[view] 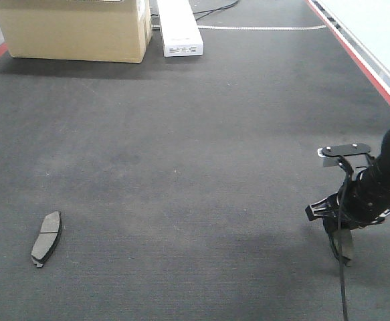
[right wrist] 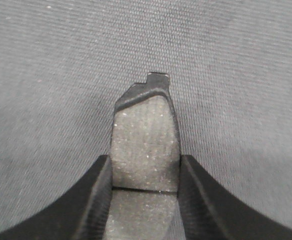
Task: Move and align brake pads A on conveyor
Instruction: 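Lower the right gripper and release its brake pad onto the belt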
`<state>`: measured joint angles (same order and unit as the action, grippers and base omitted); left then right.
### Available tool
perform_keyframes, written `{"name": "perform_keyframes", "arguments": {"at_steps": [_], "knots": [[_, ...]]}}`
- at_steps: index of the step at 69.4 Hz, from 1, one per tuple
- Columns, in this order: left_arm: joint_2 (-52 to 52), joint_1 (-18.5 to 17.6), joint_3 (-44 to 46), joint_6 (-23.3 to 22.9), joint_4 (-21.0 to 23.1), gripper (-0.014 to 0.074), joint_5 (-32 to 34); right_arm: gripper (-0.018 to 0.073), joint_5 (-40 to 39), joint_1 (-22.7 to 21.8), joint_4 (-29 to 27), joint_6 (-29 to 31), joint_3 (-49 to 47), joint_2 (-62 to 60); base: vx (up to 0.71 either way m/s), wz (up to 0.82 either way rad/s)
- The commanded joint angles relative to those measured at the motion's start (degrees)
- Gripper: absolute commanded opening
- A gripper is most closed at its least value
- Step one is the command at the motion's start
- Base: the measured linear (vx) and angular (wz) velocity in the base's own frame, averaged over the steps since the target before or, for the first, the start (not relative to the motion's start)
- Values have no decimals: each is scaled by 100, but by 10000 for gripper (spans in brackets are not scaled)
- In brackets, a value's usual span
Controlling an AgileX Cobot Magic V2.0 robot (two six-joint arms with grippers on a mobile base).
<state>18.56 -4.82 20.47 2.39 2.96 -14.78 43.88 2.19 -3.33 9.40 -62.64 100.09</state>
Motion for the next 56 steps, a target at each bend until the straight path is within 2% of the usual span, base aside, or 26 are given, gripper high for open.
{"name": "perform_keyframes", "arguments": {"at_steps": [1, 12, 19, 39, 44, 56], "knots": [[46, -33, 144, 4, 63, 461, 453, 17, -3, -43, 50, 19, -259, -96, 0, 0], [46, -33, 144, 4, 63, 461, 453, 55, 231, -43, 117, 0, -413, 170, 0, 0], [46, -33, 144, 4, 63, 461, 453, 118, 366, -43, 127, -81, -516, 304, 0, 0], [46, -33, 144, 4, 63, 461, 453, 442, 414, -43, 200, -252, -580, 147, 0, 0], [46, -33, 144, 4, 63, 461, 453, 464, 491, -43, 200, -369, -580, -92, 0, 0], [46, -33, 144, 4, 63, 461, 453, 451, 805, -43, 333, -530, -562, -977, 0, 0]]}}
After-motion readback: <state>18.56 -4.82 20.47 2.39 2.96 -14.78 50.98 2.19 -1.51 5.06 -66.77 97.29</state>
